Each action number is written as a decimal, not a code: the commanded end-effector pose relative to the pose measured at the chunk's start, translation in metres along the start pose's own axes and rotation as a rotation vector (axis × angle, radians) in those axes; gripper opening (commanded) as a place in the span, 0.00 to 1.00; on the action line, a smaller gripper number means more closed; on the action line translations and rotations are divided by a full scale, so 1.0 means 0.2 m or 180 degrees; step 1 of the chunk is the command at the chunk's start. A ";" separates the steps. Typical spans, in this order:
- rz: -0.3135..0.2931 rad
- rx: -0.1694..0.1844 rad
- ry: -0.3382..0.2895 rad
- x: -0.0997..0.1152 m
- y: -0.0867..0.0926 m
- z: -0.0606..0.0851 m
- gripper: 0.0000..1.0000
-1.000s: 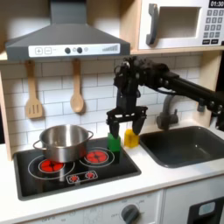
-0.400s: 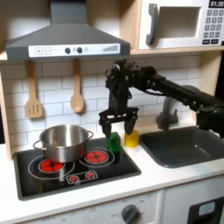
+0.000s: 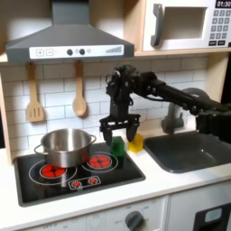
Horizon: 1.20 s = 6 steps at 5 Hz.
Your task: Reach green block
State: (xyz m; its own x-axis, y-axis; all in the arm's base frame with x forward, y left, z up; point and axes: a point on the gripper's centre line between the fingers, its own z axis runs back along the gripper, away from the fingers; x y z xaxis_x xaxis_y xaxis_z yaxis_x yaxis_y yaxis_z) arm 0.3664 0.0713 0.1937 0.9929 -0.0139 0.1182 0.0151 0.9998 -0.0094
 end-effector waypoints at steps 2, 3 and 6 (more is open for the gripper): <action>-0.0104 -0.0021 0.0025 0.08 -0.05 -0.08 1.00; -0.0155 -0.0028 0.0022 0.11 -0.07 -0.10 1.00; -0.0199 -0.0080 0.0072 0.17 -0.06 -0.18 1.00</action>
State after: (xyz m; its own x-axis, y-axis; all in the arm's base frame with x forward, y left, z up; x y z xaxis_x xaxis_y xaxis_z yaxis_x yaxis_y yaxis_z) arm 0.4028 0.0584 0.1619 0.9926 -0.0769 0.0943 0.0801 0.9963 -0.0301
